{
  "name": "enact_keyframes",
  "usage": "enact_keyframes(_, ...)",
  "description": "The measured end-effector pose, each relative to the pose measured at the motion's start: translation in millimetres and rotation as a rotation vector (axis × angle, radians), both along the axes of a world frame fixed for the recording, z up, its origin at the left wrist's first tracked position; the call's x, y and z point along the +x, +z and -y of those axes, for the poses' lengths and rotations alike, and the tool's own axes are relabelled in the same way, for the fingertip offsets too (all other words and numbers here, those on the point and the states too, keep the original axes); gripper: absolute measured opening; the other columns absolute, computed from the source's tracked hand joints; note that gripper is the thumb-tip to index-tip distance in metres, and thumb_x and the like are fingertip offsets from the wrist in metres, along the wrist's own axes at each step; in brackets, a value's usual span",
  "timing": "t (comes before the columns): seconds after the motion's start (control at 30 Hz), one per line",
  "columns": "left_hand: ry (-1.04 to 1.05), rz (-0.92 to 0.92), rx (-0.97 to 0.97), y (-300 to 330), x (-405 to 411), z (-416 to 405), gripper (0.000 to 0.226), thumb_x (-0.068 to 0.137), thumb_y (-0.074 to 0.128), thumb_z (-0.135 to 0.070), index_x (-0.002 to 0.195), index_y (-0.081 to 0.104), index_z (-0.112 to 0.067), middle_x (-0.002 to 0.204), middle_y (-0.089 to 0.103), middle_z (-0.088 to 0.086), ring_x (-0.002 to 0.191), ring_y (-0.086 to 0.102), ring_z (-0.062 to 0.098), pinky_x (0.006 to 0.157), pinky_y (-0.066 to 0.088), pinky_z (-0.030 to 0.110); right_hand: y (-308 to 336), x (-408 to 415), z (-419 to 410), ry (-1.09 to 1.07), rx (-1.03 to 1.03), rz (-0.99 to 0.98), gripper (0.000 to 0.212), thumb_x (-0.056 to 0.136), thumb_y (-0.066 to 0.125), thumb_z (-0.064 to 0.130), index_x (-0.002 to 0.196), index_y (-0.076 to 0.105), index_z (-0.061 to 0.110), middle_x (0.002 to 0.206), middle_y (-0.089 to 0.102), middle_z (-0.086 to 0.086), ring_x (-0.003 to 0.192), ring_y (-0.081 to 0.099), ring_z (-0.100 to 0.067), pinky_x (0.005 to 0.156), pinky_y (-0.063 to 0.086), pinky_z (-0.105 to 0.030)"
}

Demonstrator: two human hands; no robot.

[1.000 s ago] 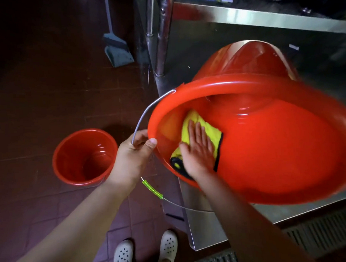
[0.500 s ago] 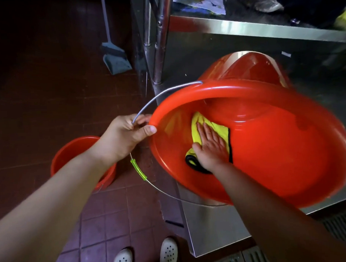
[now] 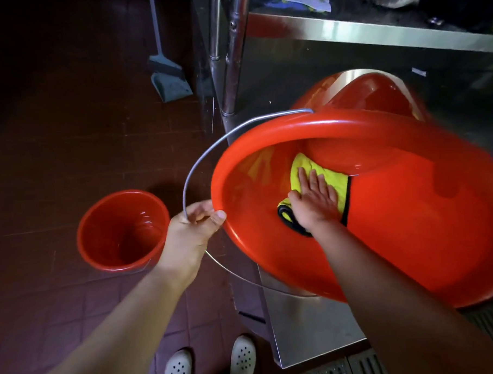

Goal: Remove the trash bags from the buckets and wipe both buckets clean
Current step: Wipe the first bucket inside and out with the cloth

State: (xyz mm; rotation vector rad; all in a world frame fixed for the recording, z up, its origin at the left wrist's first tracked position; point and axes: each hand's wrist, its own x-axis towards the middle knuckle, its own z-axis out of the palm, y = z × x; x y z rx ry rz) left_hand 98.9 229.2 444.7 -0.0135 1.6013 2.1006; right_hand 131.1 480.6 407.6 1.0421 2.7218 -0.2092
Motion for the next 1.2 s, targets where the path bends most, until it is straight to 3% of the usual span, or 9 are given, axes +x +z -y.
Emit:
enact_keyframes(0.1, 0.016, -0.025, 0.035, 4.6, -2.6, -5.7, 0.023, 0.075, 0.069, -0.006, 0.097, 0.064, -0.002, 0.093, 0.066, 0.01, 0.092, 0.062, 0.025, 0.094, 0.048, 0.044, -0.9, 13.9, 52.9, 0.031, 0.003, -0.185, 0.069, 0.093, 0.037, 0.042, 0.15, -0.001, 0.03, 0.16, 0.001, 0.001, 0.146, 0.002, -0.014, 0.117, 0.005, -0.034)
enact_keyframes(0.3, 0.001, -0.104, 0.002, 7.5, -9.4, -8.6, 0.018, 0.075, 0.069, -0.001, 0.091, 0.067, -0.008, 0.082, 0.069, -0.001, 0.076, 0.064, 0.007, 0.074, 0.052, 0.02, 6.7, 48.8, 122.9, 0.215, -0.063, -0.404, 0.077, 0.078, 0.028, 0.049, 0.148, 0.006, 0.025, 0.158, 0.012, -0.002, 0.145, 0.013, -0.017, 0.117, 0.015, -0.035)
enact_keyframes(0.43, -0.114, -0.211, -0.049, 22.7, -24.8, -3.8, 0.016, 0.074, 0.069, 0.0, 0.087, 0.07, -0.011, 0.082, 0.073, -0.001, 0.08, 0.066, 0.009, 0.077, 0.053, 0.021, 2.7, 45.9, 92.0, 0.267, -0.02, -0.319, 0.075, 0.081, 0.028, 0.05, 0.148, 0.001, 0.029, 0.159, 0.008, 0.001, 0.145, 0.015, -0.015, 0.117, 0.015, -0.032)
enact_keyframes(0.53, -0.224, -0.3, -0.097, 39.9, -41.0, 0.2, 0.016, 0.076, 0.069, 0.001, 0.092, 0.068, 0.001, 0.095, 0.07, 0.019, 0.087, 0.064, 0.02, 0.087, 0.051, 0.03, -4.2, 33.3, 51.6, 0.224, 0.034, -0.184, 0.074, 0.09, 0.041, 0.044, 0.149, -0.001, 0.033, 0.159, 0.002, 0.006, 0.145, 0.011, -0.011, 0.115, 0.012, -0.031)
enact_keyframes(0.7, -0.306, -0.359, -0.085, 60.3, -59.4, -5.2, 0.017, 0.073, 0.07, 0.002, 0.088, 0.065, 0.007, 0.089, 0.065, 0.018, 0.081, 0.062, 0.019, 0.08, 0.052, 0.024, 0.0, 13.5, -18.3, 0.081, -0.028, -0.017, 0.068, 0.092, 0.036, 0.044, 0.149, -0.002, 0.039, 0.159, -0.003, 0.009, 0.146, 0.004, -0.011, 0.116, 0.007, -0.035)
enact_keyframes(0.87, -0.08, -0.196, 0.012, 41.2, -47.8, -11.3, 0.021, 0.066, 0.073, -0.004, 0.084, 0.067, -0.012, 0.078, 0.071, -0.003, 0.077, 0.066, 0.01, 0.076, 0.053, 0.021, -5.7, 4.7, -38.7, 0.034, -0.005, 0.051, 0.066, 0.092, 0.027, 0.046, 0.148, -0.007, 0.04, 0.159, -0.007, 0.01, 0.146, -0.003, -0.011, 0.117, 0.0, -0.036)
enact_keyframes(0.97, 0.007, -0.01, 0.023, 11.7, -18.2, -13.8, 0.022, 0.074, 0.067, 0.005, 0.089, 0.065, -0.012, 0.083, 0.071, -0.001, 0.082, 0.065, 0.015, 0.084, 0.052, 0.03, -6.5, 2.7, -34.1, 0.003, -0.012, 0.027, 0.065, 0.093, 0.027, 0.043, 0.149, -0.007, 0.038, 0.159, -0.007, 0.007, 0.146, -0.004, -0.012, 0.118, 0.0, -0.035)
enact_keyframes(1.07, -0.026, 0.075, 0.059, -4.5, 11.3, -20.6, 0.01, 0.079, 0.065, -0.004, 0.085, 0.064, -0.012, 0.077, 0.071, -0.002, 0.075, 0.067, 0.01, 0.072, 0.056, 0.024, -3.5, 4.6, -11.4, -0.075, -0.066, -0.072, 0.066, 0.095, 0.031, 0.04, 0.15, -0.003, 0.032, 0.16, -0.005, 0.003, 0.146, -0.003, -0.013, 0.118, 0.001, -0.036)
enact_keyframes(1.2, -0.002, 0.063, 0.11, -8.8, 14.9, -25.0, 0.008, 0.071, 0.067, -0.013, 0.075, 0.061, -0.015, 0.076, 0.066, -0.001, 0.076, 0.063, 0.014, 0.08, 0.054, 0.034, -2.3, 28.8, 61.8, 0.03, -0.026, -0.259, 0.07, 0.091, 0.033, 0.044, 0.15, 0.0, 0.027, 0.16, 0.001, 0.0, 0.146, 0.003, -0.014, 0.117, 0.008, -0.034)
